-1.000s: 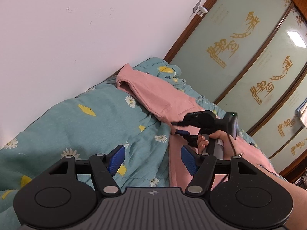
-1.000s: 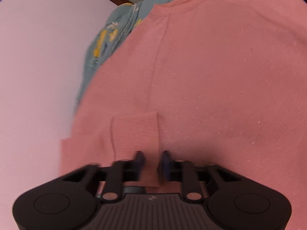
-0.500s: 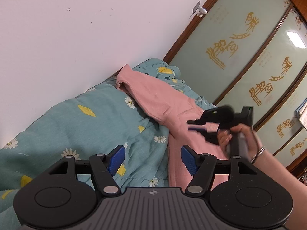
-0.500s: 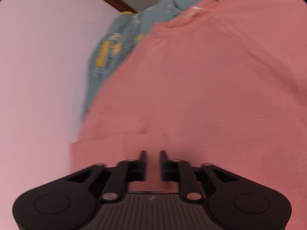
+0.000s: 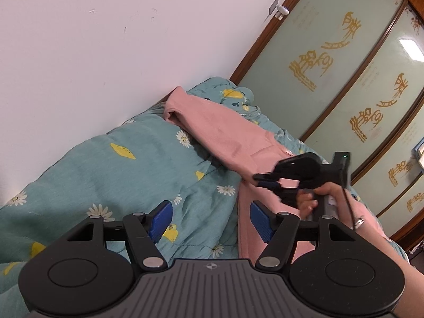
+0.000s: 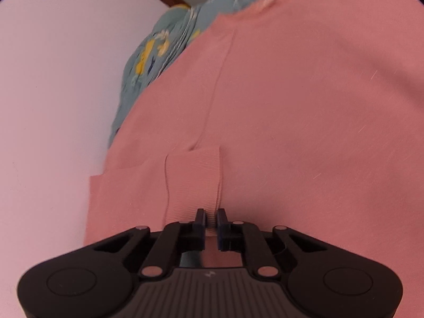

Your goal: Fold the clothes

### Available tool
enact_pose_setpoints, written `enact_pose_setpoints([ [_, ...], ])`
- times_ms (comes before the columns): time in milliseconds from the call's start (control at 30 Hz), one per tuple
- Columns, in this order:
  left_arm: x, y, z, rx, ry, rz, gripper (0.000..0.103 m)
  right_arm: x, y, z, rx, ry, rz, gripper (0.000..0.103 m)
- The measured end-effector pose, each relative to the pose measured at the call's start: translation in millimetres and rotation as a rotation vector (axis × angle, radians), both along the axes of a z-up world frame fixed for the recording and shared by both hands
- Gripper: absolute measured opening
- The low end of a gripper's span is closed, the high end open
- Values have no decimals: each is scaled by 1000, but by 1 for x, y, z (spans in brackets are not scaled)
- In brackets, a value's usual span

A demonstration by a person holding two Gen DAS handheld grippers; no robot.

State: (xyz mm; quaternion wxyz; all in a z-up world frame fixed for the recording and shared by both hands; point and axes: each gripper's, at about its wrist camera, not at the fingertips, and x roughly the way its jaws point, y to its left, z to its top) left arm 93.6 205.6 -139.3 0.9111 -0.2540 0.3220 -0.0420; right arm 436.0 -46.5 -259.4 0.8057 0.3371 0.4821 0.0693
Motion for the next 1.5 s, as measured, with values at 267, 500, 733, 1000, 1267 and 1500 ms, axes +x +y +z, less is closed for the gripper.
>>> enact_pose_setpoints([
  [267, -1, -1, 1, 10, 4, -5, 65, -59, -56, 22, 23, -66, 8, 38],
  [500, -3, -5, 6, 37, 10, -5, 66, -164, -102, 71, -417, -208, 9, 50],
  [733, -7, -9, 14, 38, 29, -26, 69, -221, -153, 36, -358, -121, 43, 50],
  [1000, -34, -66, 58, 161, -46, 59, 73, -277, -130, 34, -615, -136, 170, 51],
  [1267, -9, -127, 65, 15, -137, -252, 72, -290, -143, 54, -619, -157, 108, 66],
  [1500, 36, -140, 12, 92, 43, -163, 69, -290, -181, 63, -553, -149, 14, 62],
])
